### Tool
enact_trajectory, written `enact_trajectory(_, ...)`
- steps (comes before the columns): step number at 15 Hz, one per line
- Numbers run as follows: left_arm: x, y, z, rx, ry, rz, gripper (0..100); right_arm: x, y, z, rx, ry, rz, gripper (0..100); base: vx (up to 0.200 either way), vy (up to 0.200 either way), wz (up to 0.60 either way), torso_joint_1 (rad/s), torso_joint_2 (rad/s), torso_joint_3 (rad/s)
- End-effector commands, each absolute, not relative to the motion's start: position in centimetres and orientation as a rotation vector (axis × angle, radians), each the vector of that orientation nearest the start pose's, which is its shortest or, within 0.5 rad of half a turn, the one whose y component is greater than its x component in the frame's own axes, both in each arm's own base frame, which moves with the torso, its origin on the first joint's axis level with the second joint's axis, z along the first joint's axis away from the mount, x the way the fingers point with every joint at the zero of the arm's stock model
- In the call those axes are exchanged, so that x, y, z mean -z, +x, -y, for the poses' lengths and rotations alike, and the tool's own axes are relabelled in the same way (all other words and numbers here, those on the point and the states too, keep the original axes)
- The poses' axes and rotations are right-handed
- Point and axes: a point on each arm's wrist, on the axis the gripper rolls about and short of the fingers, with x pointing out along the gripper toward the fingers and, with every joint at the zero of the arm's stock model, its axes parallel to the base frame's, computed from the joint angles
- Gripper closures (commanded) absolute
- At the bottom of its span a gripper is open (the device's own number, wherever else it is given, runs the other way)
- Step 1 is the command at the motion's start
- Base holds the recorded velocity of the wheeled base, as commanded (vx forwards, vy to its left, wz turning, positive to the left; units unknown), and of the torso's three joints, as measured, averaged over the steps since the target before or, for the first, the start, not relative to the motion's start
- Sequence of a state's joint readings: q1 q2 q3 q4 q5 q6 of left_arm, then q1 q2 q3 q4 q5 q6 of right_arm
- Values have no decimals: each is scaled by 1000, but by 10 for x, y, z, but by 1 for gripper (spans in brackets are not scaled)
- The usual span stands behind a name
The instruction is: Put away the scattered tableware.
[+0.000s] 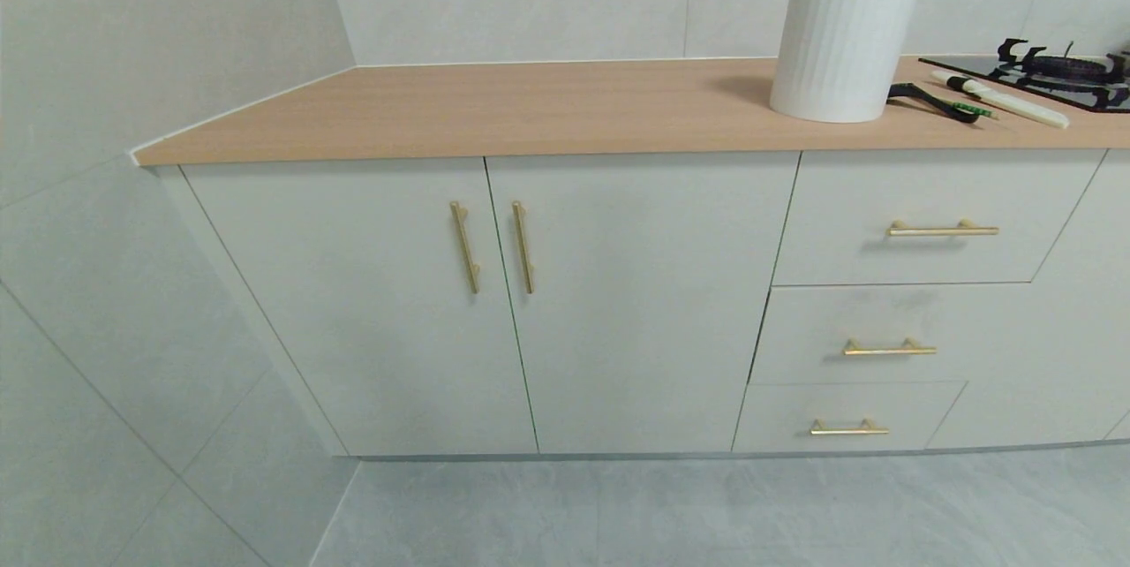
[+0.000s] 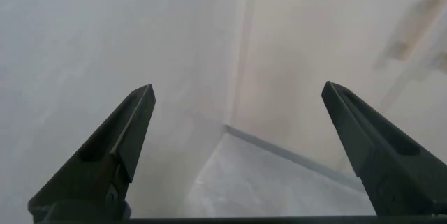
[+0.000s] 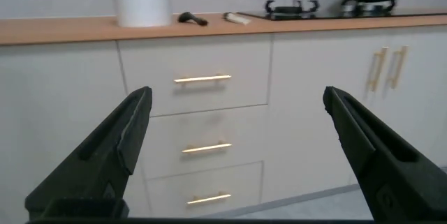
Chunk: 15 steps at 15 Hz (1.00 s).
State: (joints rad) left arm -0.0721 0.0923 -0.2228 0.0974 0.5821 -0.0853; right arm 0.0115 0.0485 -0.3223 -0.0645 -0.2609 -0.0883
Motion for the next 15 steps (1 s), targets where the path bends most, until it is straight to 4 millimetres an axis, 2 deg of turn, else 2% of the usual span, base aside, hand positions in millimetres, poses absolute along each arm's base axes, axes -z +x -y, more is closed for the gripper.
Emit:
enact_trajectory(1, -115, -40, -12, -543, -64, 69, 0, -150, -53, 6, 298, -38, 320, 0, 0, 0, 0, 0, 0, 0)
enact_trajectory(2, -101, -37, -11, -544, -17, 38, 0, -141, -48, 6, 304, -40, 303, 0, 0, 0, 0, 0, 0, 0)
enact_trajectory(3, -80, -29, -12, -565, -10, -12, 0, -123, -37, 6, 300, -47, 266, 0, 0, 0, 0, 0, 0, 0)
enact_trajectory(5, -80, -26, -10, -471, -20, 32, 0, -101, -27, 6, 276, -57, 235, 0, 0, 0, 0, 0, 0, 0)
enact_trajectory(8, -78, -23, -3, -161, -28, 31, 0, -87, -24, 4, 186, -61, 102, 0, 0, 0, 0, 0, 0, 0)
enact_trajectory(10, -76, -23, 0, -28, 1, 6, 0, -82, -23, 3, 141, -58, 49, 0, 0, 0, 0, 0, 0, 0)
enact_trajectory(15, -76, -23, 0, -26, 29, 1, 0, -77, -22, 0, 7, -38, -9, 0, 0, 0, 0, 0, 0, 0)
